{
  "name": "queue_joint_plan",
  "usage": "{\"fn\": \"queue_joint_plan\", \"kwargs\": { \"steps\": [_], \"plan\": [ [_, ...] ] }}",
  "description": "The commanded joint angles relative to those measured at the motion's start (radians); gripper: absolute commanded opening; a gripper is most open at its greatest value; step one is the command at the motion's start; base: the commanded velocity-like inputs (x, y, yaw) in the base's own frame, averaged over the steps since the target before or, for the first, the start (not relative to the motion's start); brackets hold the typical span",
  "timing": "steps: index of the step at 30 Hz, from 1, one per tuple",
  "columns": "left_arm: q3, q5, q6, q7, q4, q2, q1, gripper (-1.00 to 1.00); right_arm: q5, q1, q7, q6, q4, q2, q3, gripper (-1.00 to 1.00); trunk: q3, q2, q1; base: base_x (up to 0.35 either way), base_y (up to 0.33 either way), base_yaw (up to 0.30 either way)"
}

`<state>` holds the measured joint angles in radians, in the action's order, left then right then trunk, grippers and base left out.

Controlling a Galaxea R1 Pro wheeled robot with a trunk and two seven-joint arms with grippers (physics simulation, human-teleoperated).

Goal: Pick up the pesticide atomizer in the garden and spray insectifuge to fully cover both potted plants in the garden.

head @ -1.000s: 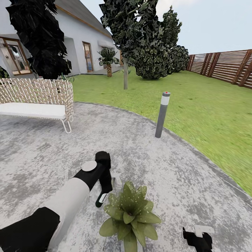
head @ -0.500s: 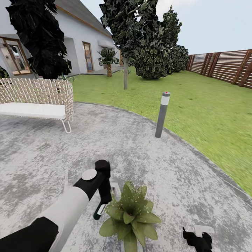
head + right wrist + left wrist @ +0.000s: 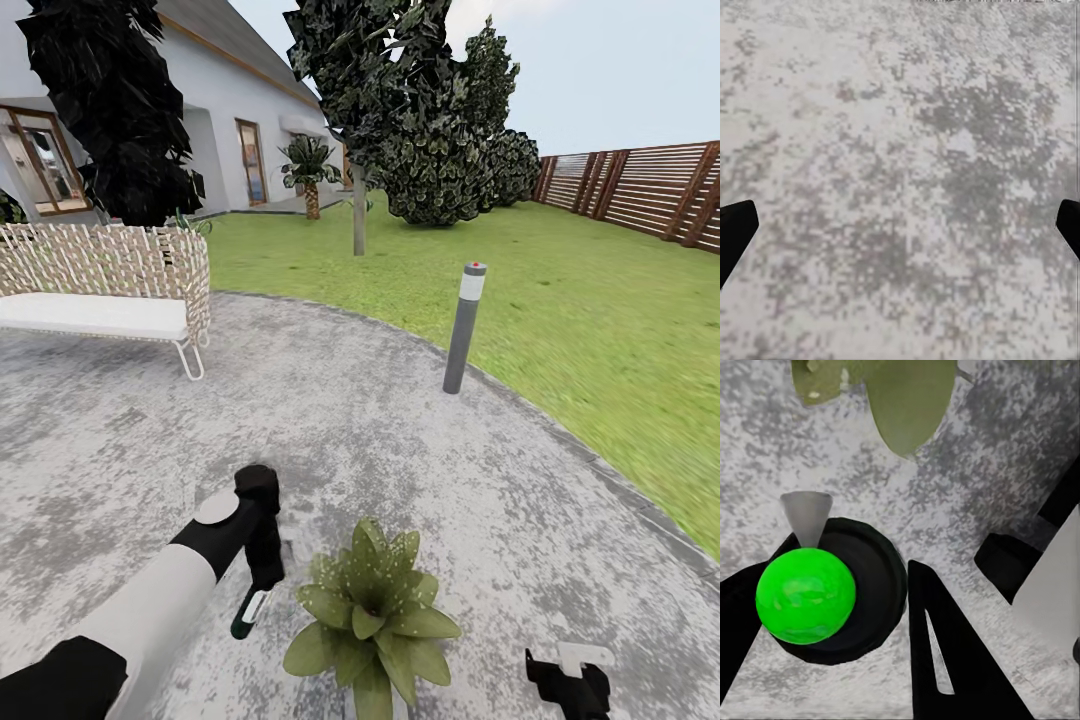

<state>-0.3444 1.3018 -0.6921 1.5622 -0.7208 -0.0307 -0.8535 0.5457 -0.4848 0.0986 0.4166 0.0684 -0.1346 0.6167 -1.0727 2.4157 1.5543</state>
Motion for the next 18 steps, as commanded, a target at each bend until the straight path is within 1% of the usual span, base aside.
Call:
{"fn": "queue_joint_plan", "kwargs": {
  "steps": [1, 4, 6, 7, 8, 9, 10, 11, 14, 18],
  "plan": [
    [-0.001, 0.007, -0.01, 0.009, -0.001, 0.006, 0.005, -1.0, 0.01, -0.001, 0.006, 0.004, -0.002, 0.0, 0.006, 1.0, -0.001, 0.0, 0.0, 0.0, 0.0, 0.0],
    [-0.002, 0.008, -0.011, 0.009, -0.001, 0.014, 0.027, -1.0, 0.01, -0.001, 0.006, 0.004, -0.001, 0.0, 0.006, 1.0, -0.001, 0.0, 0.0, 0.0, 0.0, 0.0],
    [0.017, 0.005, -0.012, -0.004, 0.031, 0.017, 0.057, -1.0, 0.01, 0.0, 0.006, 0.003, -0.001, 0.001, 0.005, 1.0, -0.001, 0.0, 0.0, 0.0, 0.0, 0.0],
    [0.044, 0.005, -0.012, -0.037, 0.04, 0.017, 0.072, -1.0, 0.011, 0.0, 0.006, 0.004, -0.001, 0.001, 0.005, 1.0, -0.001, 0.0, 0.0, 0.0, 0.0, 0.0],
    [0.064, 0.005, -0.012, -0.063, 0.042, 0.017, 0.08, -1.0, 0.011, 0.0, 0.006, 0.004, -0.001, 0.001, 0.005, 1.0, -0.001, 0.0, 0.0, 0.0, 0.0, 0.0],
    [0.115, 0.005, -0.012, -0.1, 0.044, 0.015, 0.091, -1.0, 0.011, -0.001, 0.006, 0.004, -0.001, 0.001, 0.005, 1.0, -0.001, 0.0, 0.0, 0.0, 0.0, 0.109],
    [0.133, 0.005, -0.012, -0.107, 0.044, 0.014, 0.096, -1.0, 0.01, -0.001, 0.006, 0.004, -0.001, 0.001, 0.005, 1.0, -0.001, 0.0, 0.0, 0.0, 0.0, 0.19],
    [0.144, 0.005, -0.012, -0.11, 0.044, 0.014, 0.099, -1.0, 0.01, -0.001, 0.006, 0.004, -0.001, 0.001, 0.005, 1.0, -0.001, 0.0, 0.0, 0.0, 0.0, 0.232],
    [0.156, 0.005, -0.012, -0.114, 0.044, 0.015, 0.105, -1.0, 0.011, 0.0, 0.006, 0.004, -0.001, 0.001, 0.005, 1.0, -0.001, 0.0, 0.0, 0.0, 0.0, 0.263],
    [0.157, 0.003, -0.012, -0.131, 0.044, 0.015, 0.106, -1.0, 0.011, 0.0, 0.006, 0.004, -0.002, 0.001, 0.005, 1.0, -0.001, 0.0, 0.0, 0.0, 0.0, 0.276]
  ]
}}
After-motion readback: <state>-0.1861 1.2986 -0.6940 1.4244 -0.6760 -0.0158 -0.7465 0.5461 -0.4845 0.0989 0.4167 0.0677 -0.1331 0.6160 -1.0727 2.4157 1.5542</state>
